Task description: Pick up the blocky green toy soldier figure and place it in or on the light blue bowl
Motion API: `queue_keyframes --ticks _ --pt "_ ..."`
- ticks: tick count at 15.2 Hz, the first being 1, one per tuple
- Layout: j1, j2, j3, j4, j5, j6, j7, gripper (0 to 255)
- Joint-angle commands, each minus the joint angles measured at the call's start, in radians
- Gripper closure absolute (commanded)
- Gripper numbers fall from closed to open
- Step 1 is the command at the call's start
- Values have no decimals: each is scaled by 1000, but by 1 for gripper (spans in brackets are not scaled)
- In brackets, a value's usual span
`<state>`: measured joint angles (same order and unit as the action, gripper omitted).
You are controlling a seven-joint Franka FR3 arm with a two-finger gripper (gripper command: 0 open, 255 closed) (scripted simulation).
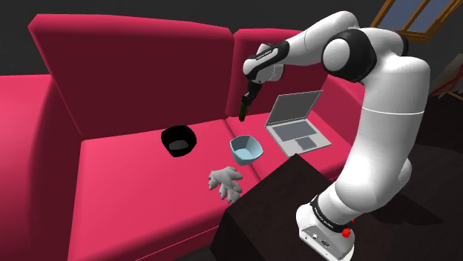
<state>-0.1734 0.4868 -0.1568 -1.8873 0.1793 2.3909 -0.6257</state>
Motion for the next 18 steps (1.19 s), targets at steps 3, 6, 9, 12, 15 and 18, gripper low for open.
queue_keyframes --ticks 3,6,9,12,15,18 --pt "3 -33 -6 8 -10 -41 7 255" --pt "5 -58 -11 15 -18 -72 13 255" --pt "7 -74 -13 20 -23 -93 17 255" --pt "33 -190 -17 -131 -41 -55 40 255" --pt "56 -304 -19 -268 -65 -28 70 255" --pt "74 -419 -16 -396 -93 -11 108 255"
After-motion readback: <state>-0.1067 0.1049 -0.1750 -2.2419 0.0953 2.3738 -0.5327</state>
